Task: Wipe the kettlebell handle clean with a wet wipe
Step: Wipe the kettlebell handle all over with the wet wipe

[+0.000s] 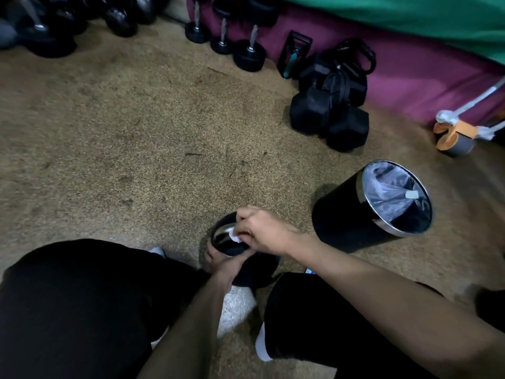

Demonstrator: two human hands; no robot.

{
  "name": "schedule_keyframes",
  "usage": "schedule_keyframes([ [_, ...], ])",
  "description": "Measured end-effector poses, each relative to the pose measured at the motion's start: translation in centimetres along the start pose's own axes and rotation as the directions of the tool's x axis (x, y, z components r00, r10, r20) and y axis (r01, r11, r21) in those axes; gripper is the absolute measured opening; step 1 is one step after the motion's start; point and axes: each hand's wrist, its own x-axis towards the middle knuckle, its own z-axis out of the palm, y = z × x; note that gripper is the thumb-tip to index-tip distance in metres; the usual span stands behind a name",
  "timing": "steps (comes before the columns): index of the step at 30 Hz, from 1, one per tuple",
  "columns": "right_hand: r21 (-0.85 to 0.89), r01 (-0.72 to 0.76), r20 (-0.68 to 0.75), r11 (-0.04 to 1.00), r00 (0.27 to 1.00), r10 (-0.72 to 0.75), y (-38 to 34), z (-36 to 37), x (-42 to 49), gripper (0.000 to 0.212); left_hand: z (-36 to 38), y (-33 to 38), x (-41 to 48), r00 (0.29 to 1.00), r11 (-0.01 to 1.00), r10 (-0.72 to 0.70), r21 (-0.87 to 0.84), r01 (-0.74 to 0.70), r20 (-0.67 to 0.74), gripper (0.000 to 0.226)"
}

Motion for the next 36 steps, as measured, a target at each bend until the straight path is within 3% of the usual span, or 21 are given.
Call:
schedule_keyframes([
  [3,-0.052,-0.001,-0.026,0.999,1.000,-0.001,0.1,0.3,0.2,0.011,0.1,-0.1,0.2,1.000,1.000,-0.002,0.007,0.002,0.000,0.144],
  [8,-0.254,0.185,0.013,0.949,0.982,-0.188,-0.6,2.1,-0.2,0.009,0.2,0.0,0.0,1.000,1.000,-0.001,0.012,0.001,-0.014,0.123],
  [15,-0.424,0.235,-0.010,0.875,0.965,-0.263,0.2,0.7,-0.7,0.012,0.0,0.1,0.0,1.000,0.999,-0.021,0.050,0.021,-0.003,0.134],
  [23,-0.589,0.355,0.034,0.726,0.908,-0.417,-0.1,4.3,-0.5,0.020,0.6,-1.1,1.3,0.997,0.977,0.031,0.215,-0.014,-0.076,0.083],
  [25,-0.575,0.350,0.013,0.740,0.908,-0.419,-0.1,4.2,-0.6,0.021,0.6,-0.8,0.9,0.997,0.979,0.044,0.201,-0.029,-0.069,0.088],
  [29,-0.455,0.284,-0.066,0.844,0.935,-0.350,0.4,3.0,-0.5,0.008,0.3,-0.1,0.5,0.999,0.997,-0.008,0.077,0.012,-0.049,0.124],
  [32,-0.373,0.294,0.004,0.880,0.949,-0.315,0.5,2.1,-0.7,0.006,0.5,-0.6,0.9,0.999,0.999,-0.031,0.036,0.031,-0.014,0.152],
  [34,-0.351,0.304,0.086,0.886,0.952,-0.293,0.4,2.2,-0.4,0.008,0.4,-0.6,0.9,0.999,0.999,-0.034,0.033,0.034,0.001,0.154],
  [36,-0.311,0.265,0.131,0.913,0.963,-0.235,0.2,2.2,0.3,0.013,0.2,-0.2,0.3,1.000,0.999,-0.023,0.035,0.023,-0.004,0.139],
])
